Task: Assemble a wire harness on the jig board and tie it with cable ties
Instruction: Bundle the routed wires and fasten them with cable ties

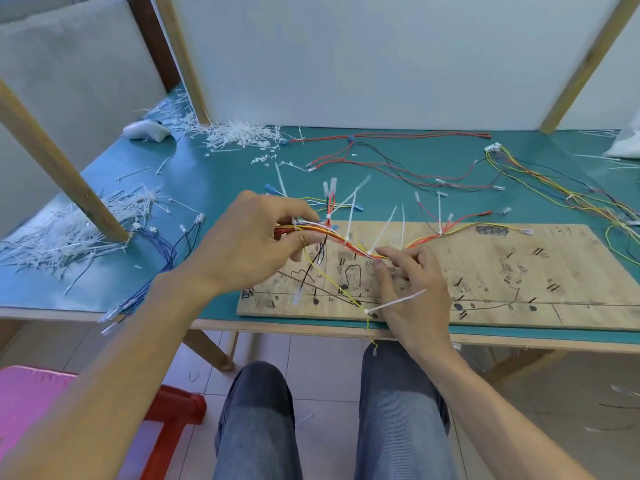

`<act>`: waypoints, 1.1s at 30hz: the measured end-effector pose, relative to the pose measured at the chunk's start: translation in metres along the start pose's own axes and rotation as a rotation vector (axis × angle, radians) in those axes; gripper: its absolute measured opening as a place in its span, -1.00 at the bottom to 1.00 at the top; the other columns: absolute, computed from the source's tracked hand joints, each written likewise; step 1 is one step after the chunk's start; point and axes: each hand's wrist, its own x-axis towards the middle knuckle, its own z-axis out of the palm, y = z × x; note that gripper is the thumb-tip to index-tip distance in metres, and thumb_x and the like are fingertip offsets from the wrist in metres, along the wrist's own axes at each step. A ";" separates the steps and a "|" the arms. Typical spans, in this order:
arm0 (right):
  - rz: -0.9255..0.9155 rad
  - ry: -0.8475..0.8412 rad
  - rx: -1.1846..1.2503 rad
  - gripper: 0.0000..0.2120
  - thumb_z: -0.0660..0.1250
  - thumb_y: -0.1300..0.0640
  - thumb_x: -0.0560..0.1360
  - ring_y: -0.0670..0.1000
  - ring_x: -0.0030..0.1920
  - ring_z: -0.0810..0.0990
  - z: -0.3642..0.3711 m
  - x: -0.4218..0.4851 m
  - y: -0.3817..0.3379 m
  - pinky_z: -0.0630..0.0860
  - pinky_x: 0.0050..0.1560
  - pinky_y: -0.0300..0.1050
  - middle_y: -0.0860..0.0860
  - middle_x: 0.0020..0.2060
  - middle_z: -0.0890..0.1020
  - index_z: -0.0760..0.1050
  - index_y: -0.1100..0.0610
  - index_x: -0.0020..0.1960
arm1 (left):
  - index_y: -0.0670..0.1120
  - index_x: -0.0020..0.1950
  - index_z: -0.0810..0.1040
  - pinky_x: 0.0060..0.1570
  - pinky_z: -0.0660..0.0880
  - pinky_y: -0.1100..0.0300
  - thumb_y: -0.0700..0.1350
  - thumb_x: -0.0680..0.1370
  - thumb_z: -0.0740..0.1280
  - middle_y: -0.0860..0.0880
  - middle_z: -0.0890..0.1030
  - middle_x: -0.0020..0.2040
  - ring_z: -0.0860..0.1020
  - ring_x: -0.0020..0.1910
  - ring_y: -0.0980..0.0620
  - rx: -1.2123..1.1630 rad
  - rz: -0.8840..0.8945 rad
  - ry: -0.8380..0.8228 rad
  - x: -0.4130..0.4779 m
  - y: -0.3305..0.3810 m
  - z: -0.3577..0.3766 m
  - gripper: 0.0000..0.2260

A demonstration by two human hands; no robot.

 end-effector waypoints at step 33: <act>0.331 -0.104 0.241 0.05 0.65 -0.51 -0.02 0.02 -0.07 0.72 -0.115 0.112 -0.057 0.59 -0.11 0.01 -0.14 0.13 0.60 0.36 -0.24 0.36 | 0.30 0.55 0.14 0.04 0.63 0.12 -0.38 0.48 0.52 -0.14 0.73 0.15 0.69 0.05 -0.04 -0.919 -0.176 0.432 -0.022 0.007 0.047 -0.09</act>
